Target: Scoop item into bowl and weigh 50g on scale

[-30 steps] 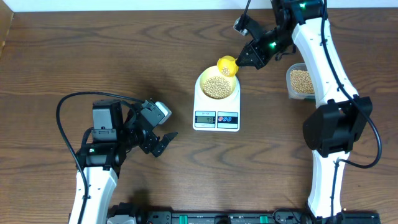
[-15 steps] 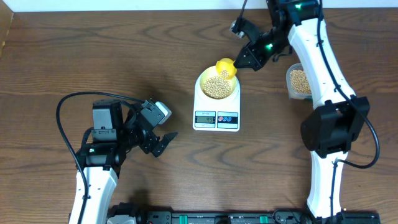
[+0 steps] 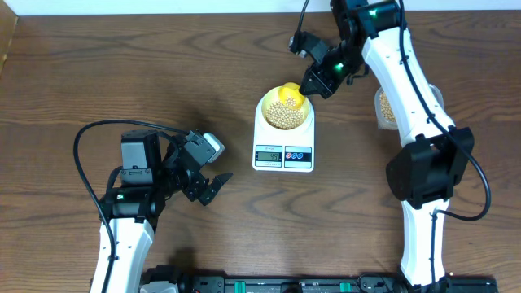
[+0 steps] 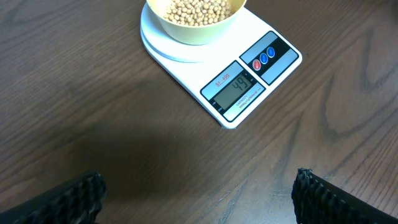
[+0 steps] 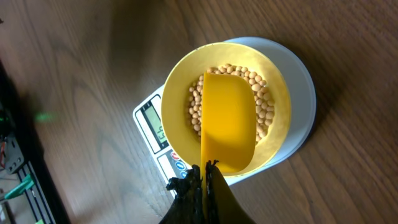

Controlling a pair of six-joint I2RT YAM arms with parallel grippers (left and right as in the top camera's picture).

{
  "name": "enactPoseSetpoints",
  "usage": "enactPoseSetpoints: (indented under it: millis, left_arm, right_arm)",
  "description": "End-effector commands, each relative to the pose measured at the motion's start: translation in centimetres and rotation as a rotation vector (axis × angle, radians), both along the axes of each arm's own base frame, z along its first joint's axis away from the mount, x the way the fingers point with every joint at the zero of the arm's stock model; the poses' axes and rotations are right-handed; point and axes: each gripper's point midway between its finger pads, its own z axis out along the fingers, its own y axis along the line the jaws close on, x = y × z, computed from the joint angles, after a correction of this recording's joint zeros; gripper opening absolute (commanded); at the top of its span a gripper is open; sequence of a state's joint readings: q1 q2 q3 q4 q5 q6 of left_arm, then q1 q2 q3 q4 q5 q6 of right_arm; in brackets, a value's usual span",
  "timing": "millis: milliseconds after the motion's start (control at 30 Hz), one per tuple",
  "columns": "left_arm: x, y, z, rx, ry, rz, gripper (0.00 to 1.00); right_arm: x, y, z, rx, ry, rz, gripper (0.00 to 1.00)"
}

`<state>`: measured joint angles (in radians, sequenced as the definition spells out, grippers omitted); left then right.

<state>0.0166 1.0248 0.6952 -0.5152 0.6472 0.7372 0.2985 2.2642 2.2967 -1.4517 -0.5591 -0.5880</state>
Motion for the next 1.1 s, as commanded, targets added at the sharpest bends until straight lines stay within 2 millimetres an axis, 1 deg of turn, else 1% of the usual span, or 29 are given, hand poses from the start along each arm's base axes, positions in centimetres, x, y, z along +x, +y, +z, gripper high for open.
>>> enactPoseSetpoints:
  millis: [0,133,333,467,567,667,833,967,1067]
  left_arm:
    - [0.1,0.0,0.1,0.009,-0.01,-0.006,0.98]
    - [0.1,0.0,0.1,0.009,-0.01,-0.006,0.98]
    - [0.1,0.0,0.1,0.009,-0.01,-0.006,0.98]
    - [0.1,0.0,0.1,0.009,-0.01,-0.006,0.98]
    - [0.1,0.0,0.1,0.009,-0.01,-0.006,0.98]
    - [0.1,0.0,0.1,0.009,-0.01,-0.006,0.98]
    - [0.1,0.0,0.1,0.009,-0.01,-0.006,0.97]
    - [0.1,0.0,0.1,0.009,-0.01,-0.006,0.98]
    - [0.1,0.0,0.1,0.009,-0.01,-0.006,0.98]
  right_arm:
    - [0.0,0.7,0.5,-0.007,-0.027,0.021,0.01]
    - [0.0,0.5,0.1,-0.047,-0.039,0.023,0.01]
    - [-0.1,0.7,0.1,-0.047,-0.04,0.029,0.01]
    - [0.0,0.6,-0.2,-0.095,-0.059,0.033,0.01]
    - [-0.1,0.8,0.1,-0.108,-0.08,0.039,0.01]
    - [0.2,0.5,0.4,-0.132,-0.106,0.036,0.01]
    - [0.1,0.8,0.5,-0.118,-0.103,0.036,0.01]
    - [-0.3,1.5,1.2,-0.043,-0.072,0.036,0.01]
    - [0.0,1.3,1.3,-0.028,-0.072,0.026,0.01]
